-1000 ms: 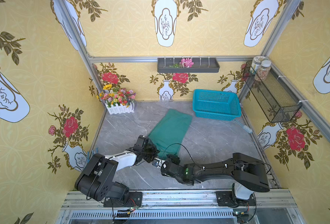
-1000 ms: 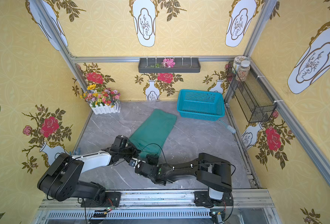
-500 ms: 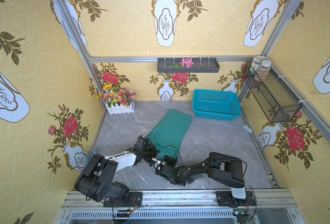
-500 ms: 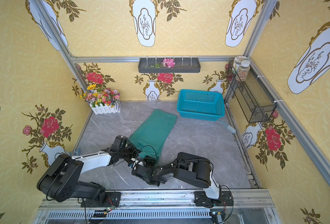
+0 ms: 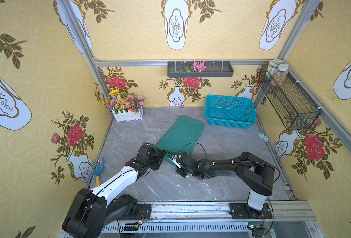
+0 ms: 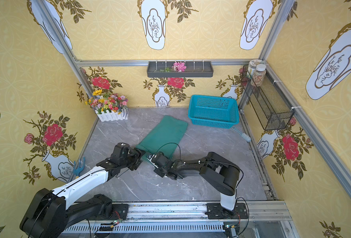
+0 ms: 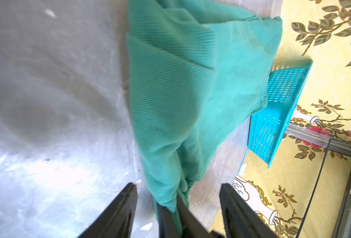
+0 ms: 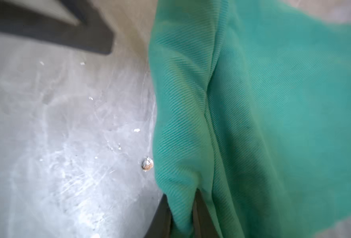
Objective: Roll up the long pants
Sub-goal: Roll the long pant at the center of the board.
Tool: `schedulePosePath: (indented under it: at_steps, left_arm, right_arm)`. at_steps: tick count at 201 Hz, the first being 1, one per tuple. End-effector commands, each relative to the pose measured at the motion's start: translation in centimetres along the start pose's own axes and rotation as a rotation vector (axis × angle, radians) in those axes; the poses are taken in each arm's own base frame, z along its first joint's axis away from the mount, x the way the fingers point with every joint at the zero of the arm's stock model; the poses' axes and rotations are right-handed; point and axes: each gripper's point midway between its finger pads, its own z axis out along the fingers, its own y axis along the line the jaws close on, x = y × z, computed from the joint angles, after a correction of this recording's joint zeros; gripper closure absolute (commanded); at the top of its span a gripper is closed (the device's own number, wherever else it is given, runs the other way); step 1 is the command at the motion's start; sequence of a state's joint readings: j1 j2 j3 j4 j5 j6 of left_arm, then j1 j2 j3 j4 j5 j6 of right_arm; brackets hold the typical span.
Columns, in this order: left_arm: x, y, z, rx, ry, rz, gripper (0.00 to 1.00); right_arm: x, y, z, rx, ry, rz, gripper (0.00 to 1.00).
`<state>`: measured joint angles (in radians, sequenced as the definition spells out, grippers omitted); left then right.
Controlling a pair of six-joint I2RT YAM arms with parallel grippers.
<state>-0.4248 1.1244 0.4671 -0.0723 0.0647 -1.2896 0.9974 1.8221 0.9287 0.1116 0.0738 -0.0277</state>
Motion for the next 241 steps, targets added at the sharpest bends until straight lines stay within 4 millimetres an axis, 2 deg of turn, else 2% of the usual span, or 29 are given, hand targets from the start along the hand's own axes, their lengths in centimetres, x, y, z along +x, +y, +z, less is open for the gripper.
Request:
schedulePosePath:
  at_steps: [1,49,75,115,147,179,208,228,241]
  left_arm:
    - [0.3,1.4,0.1,-0.026,0.013,0.007,0.29]
    - [1.0,1.9,0.2,-0.002,0.048,0.014,0.26]
    - [1.2,1.9,0.7,0.008,0.065,0.016,0.26]
    - [1.3,3.7,1.8,-0.062,0.079,-0.006,0.27]
    - [1.0,3.9,2.8,-0.091,0.076,0.006,0.30]
    - [0.8,4.2,4.0,-0.133,0.079,0.016,0.43]
    - [0.7,4.6,4.4,-0.159,0.078,0.015,0.66]
    - [0.5,4.8,4.3,-0.178,0.070,0.020,0.83]
    - [0.4,4.9,4.2,-0.190,0.066,0.024,0.89]
  right_arm:
    - [2.9,3.4,-0.7,-0.316,0.134,0.214,0.98]
    - [1.1,4.1,-2.1,-0.621,0.097,0.459,0.98]
    - [0.3,4.7,-2.7,-0.753,0.103,0.514,0.97]
    - [0.3,4.0,-2.7,-0.798,0.128,0.562,0.95]
    - [0.2,3.9,-2.7,-0.832,0.141,0.593,0.95]
    - [0.0,4.0,-2.9,-0.860,0.144,0.606,0.94]
    - [0.1,3.5,-3.0,-0.856,0.146,0.621,0.90]
    - [0.0,2.9,-2.9,-0.811,0.137,0.624,0.76]
    - [-0.3,2.2,-2.9,-0.746,0.121,0.618,0.61]
